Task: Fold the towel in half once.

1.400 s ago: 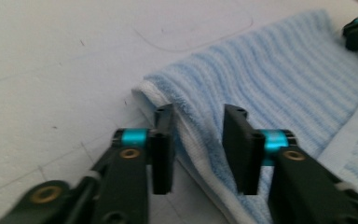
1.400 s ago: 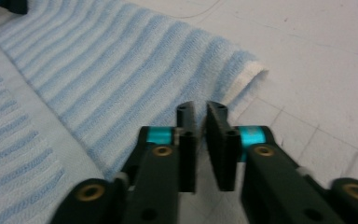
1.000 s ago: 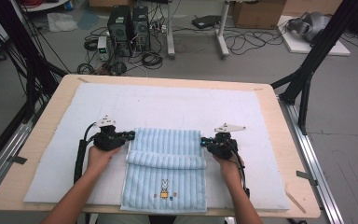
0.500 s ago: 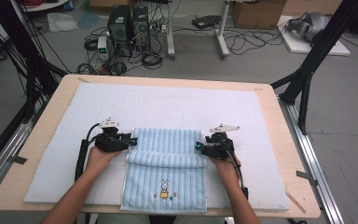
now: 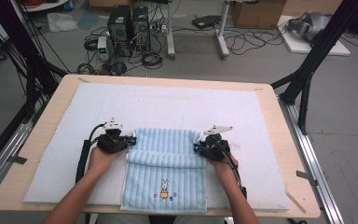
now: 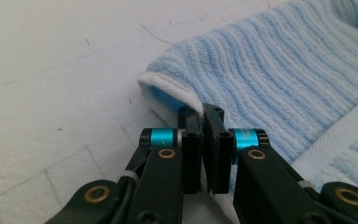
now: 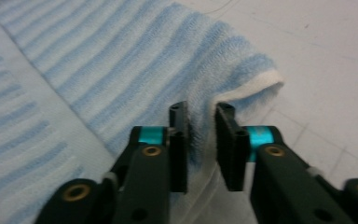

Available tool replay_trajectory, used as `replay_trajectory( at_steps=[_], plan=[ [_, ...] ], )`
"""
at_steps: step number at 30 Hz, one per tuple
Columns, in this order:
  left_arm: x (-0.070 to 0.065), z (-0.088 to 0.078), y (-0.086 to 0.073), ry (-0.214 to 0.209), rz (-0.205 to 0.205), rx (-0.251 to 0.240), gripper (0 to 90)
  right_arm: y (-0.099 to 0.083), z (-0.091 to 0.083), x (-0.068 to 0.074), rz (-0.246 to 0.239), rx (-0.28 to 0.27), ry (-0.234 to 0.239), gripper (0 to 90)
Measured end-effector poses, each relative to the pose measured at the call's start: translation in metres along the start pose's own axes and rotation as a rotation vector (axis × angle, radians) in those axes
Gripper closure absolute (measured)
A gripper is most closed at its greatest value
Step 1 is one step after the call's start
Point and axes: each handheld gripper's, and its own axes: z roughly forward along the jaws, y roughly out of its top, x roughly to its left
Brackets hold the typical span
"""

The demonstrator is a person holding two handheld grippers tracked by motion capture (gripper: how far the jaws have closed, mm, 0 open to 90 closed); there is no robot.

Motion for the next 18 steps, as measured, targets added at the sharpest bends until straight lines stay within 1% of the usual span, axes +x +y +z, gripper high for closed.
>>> replay_trajectory(
  at_steps=[1, 2, 4, 7, 8, 9, 10, 11, 14, 15, 16, 18],
  plan=[
    [0.001, 0.000, 0.000, -0.003, -0.007, 0.002, 86.2, 0.000, 0.000, -0.001, 0.017, 0.000, 0.022, 82.3],
    [0.002, 0.000, 0.000, -0.007, -0.017, 0.003, 86.3, 0.000, 0.000, -0.002, 0.031, 0.000, 0.031, 82.6],
    [0.005, 0.001, 0.001, -0.023, -0.053, -0.001, 86.4, -0.001, 0.000, -0.006, 0.055, -0.007, 0.054, 83.9],
    [0.010, 0.002, 0.003, -0.033, -0.071, 0.000, 86.5, 0.002, 0.001, -0.006, 0.036, -0.023, 0.030, 84.6],
    [0.011, 0.003, 0.006, -0.037, -0.068, 0.015, 86.5, 0.003, 0.002, -0.007, 0.029, -0.030, 0.021, 84.7],
    [0.013, 0.005, 0.010, -0.029, -0.069, 0.014, 86.5, 0.005, 0.002, -0.008, 0.027, -0.032, 0.017, 84.7],
    [0.016, 0.006, 0.015, -0.016, -0.068, 0.008, 86.5, 0.007, 0.003, -0.009, 0.028, -0.038, 0.010, 84.7],
    [0.018, 0.007, 0.017, -0.013, -0.074, -0.004, 86.5, 0.009, 0.005, -0.011, 0.034, -0.042, 0.010, 84.6],
    [0.026, 0.015, 0.026, -0.005, -0.088, -0.003, 86.5, 0.014, 0.011, -0.019, 0.047, -0.056, 0.004, 84.6],
    [0.030, 0.019, 0.029, -0.009, -0.096, -0.004, 86.4, 0.015, 0.012, -0.021, 0.049, -0.069, -0.001, 84.5],
    [0.033, 0.021, 0.031, -0.010, -0.099, -0.010, 86.4, 0.017, 0.015, -0.024, 0.058, -0.070, -0.009, 84.5],
    [0.037, 0.025, 0.036, -0.008, -0.094, -0.023, 86.1, 0.020, 0.020, -0.030, 0.071, -0.076, -0.018, 84.4]
  ],
)
